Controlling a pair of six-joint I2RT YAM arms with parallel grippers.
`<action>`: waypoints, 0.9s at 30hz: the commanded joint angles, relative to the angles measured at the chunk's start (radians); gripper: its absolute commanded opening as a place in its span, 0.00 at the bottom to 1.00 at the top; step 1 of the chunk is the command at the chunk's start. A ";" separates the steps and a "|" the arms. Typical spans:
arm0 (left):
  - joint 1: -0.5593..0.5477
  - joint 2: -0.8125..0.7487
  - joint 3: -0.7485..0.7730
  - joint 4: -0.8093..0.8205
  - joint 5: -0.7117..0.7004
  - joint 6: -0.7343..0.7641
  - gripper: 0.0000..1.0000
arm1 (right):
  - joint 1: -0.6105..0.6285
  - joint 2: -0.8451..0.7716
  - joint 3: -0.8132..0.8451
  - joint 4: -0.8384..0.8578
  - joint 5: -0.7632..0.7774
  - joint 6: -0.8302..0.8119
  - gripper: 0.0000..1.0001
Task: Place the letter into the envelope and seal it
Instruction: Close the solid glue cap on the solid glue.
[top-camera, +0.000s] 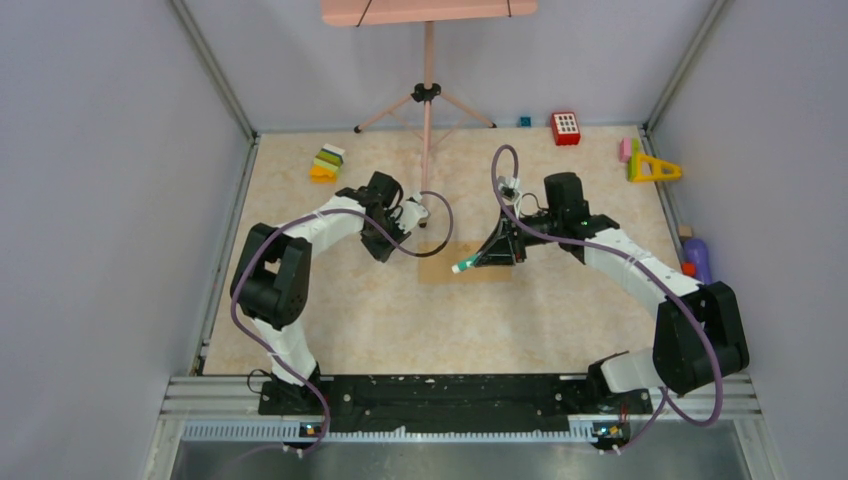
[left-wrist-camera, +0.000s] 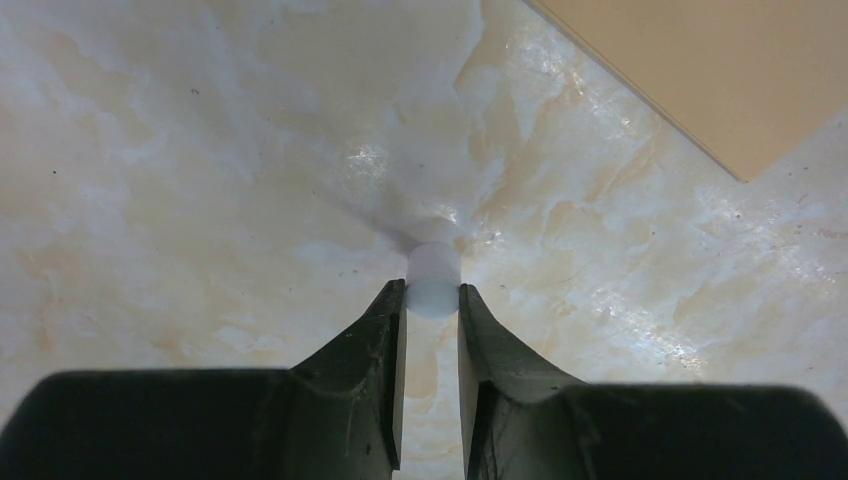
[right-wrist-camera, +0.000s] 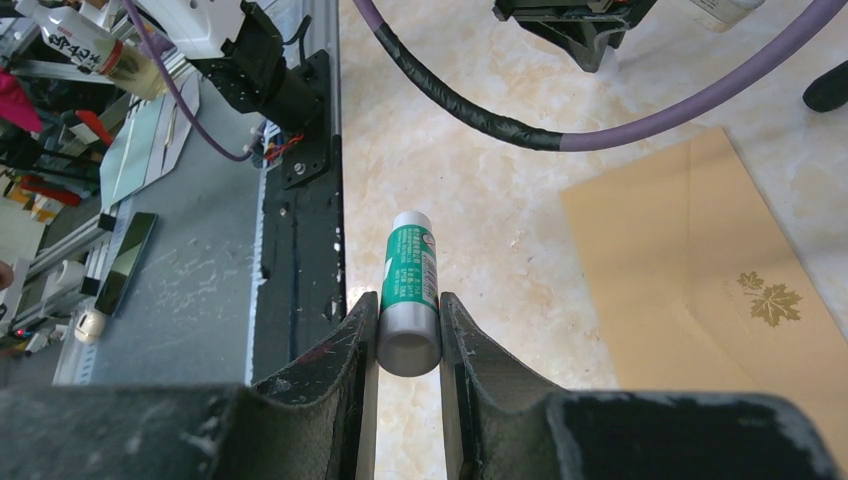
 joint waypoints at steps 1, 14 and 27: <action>0.006 -0.053 0.031 -0.001 0.030 -0.015 0.04 | -0.008 -0.027 -0.002 0.024 -0.026 -0.007 0.05; 0.049 -0.165 0.176 -0.021 0.391 -0.101 0.00 | -0.054 -0.040 0.013 0.132 -0.050 0.118 0.05; 0.097 -0.210 0.286 0.424 0.921 -0.636 0.00 | -0.173 -0.118 -0.068 1.018 -0.004 0.819 0.02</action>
